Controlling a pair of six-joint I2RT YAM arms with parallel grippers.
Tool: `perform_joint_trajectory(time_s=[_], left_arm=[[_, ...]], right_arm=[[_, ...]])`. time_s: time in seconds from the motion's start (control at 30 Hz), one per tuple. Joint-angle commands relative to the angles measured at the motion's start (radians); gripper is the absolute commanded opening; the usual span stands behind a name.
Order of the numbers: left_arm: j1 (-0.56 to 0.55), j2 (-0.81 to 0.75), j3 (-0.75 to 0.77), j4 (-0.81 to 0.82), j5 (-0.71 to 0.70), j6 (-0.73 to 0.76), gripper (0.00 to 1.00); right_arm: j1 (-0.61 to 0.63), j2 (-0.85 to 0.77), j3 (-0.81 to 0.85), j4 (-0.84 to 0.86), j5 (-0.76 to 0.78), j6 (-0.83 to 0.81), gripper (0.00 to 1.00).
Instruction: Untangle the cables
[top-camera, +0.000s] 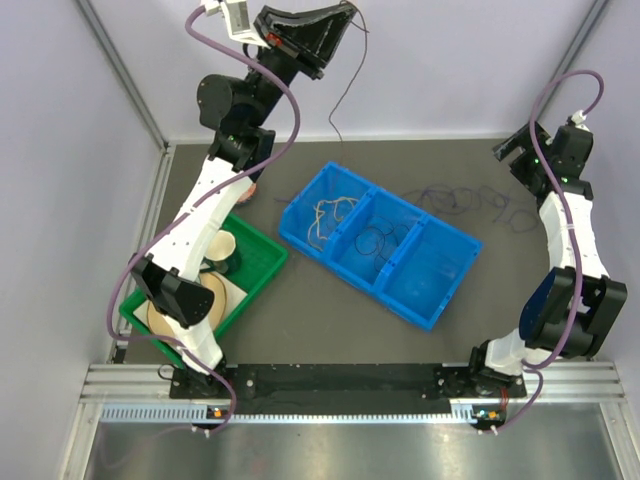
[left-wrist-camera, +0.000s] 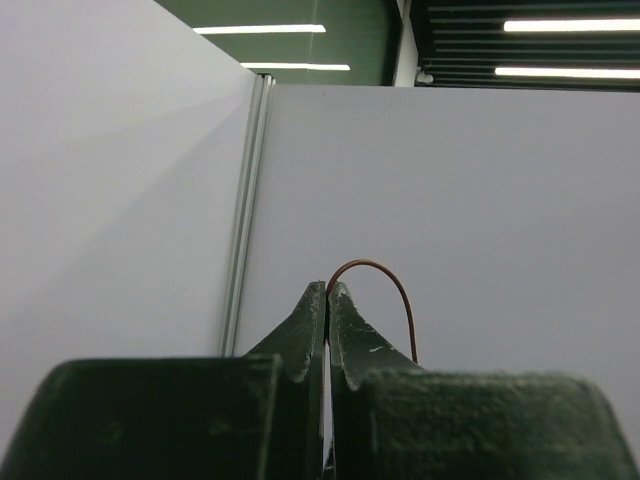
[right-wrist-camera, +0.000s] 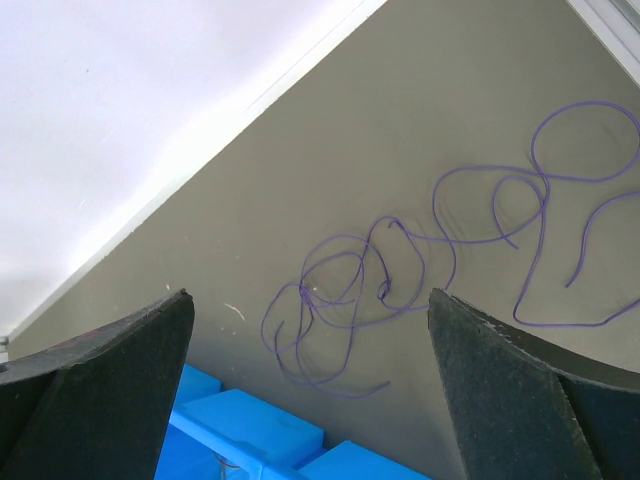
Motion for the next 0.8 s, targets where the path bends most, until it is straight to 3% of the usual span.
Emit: perform_joint_trajectory(time_s=[0.0,0.53,0.77], left_arm=[[-0.005,-0.014,-0.014,0.057,0.002,-0.030,0.00],[-0.012,-0.014,-0.011,0.059,-0.003,-0.015,0.00],[-0.014,-0.015,-0.118,0.067,-0.032,-0.015,0.00]], right_arm=[[-0.001,-0.003,0.047,0.016,-0.013,-0.005,0.99],[-0.001,0.000,0.042,0.016,-0.010,-0.003,0.99],[-0.001,0.000,0.036,0.016,-0.008,-0.006,0.99]])
